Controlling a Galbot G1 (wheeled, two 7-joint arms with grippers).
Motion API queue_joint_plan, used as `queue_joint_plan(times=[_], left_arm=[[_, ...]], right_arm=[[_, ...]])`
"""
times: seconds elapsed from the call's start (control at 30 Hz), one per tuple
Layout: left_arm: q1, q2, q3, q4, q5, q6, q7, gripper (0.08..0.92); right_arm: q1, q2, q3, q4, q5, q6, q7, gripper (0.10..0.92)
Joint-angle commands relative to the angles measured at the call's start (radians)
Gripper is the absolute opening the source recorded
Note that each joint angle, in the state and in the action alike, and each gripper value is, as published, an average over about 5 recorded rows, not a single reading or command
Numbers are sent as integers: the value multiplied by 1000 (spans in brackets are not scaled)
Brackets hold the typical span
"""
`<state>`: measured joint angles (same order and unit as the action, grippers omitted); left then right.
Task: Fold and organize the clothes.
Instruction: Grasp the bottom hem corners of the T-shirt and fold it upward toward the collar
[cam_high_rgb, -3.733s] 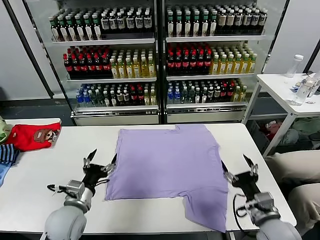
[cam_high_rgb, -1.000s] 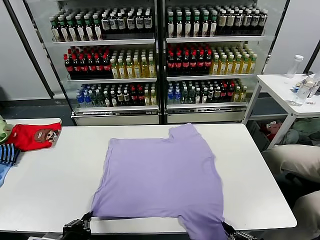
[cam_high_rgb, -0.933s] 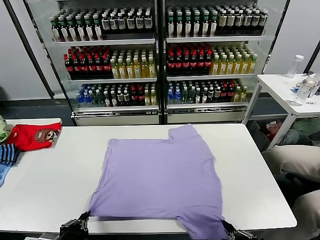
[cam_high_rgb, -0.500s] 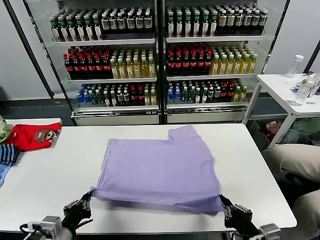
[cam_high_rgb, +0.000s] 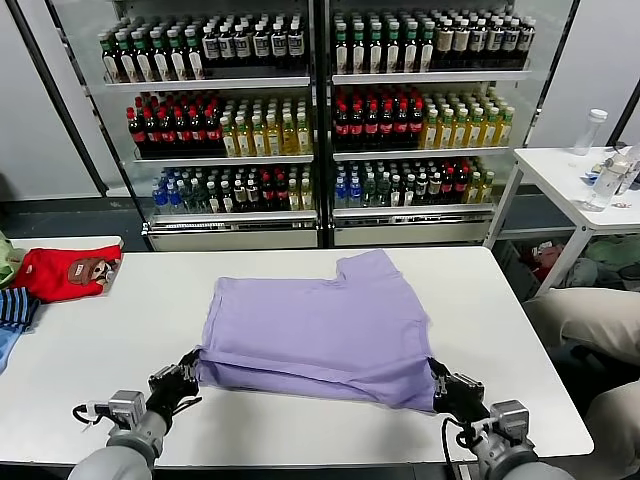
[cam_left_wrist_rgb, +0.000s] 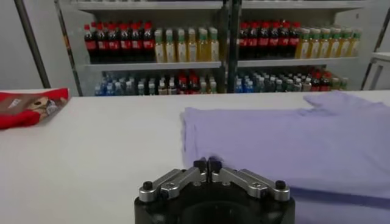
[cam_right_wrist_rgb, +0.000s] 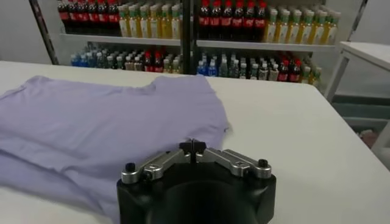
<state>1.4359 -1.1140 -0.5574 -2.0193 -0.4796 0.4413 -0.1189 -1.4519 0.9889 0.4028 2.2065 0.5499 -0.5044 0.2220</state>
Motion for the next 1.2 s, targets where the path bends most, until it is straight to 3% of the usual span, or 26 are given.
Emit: queue_joint_plan(times=[0.03, 0.4, 0.53, 0.63, 0.8, 0.97, 1.2], left_arm=[[-77, 1, 24, 74, 3, -4, 12, 89], [-109, -1, 45, 110, 31, -3, 24, 89], [-130, -7, 44, 169, 57, -9, 23, 121], [-97, 8, 21, 151, 58, -3, 21, 196], [18, 36, -36, 22, -3, 34, -14, 343], [90, 18, -33, -103, -109, 86, -61, 490], [77, -14, -6, -76, -112, 100, -74, 689]], right_arm=[[99, 0, -38, -67, 4, -8, 5, 111], [172, 9, -78, -136, -1, -27, 6, 115], [175, 27, -87, -171, -17, -37, 8, 192], [152, 19, -66, -149, -16, -44, 10, 278], [18, -52, 15, -33, 7, -63, 10, 416], [-101, -56, 47, 43, 19, -73, 31, 564], [-110, -9, 5, 14, 22, -74, 59, 759]])
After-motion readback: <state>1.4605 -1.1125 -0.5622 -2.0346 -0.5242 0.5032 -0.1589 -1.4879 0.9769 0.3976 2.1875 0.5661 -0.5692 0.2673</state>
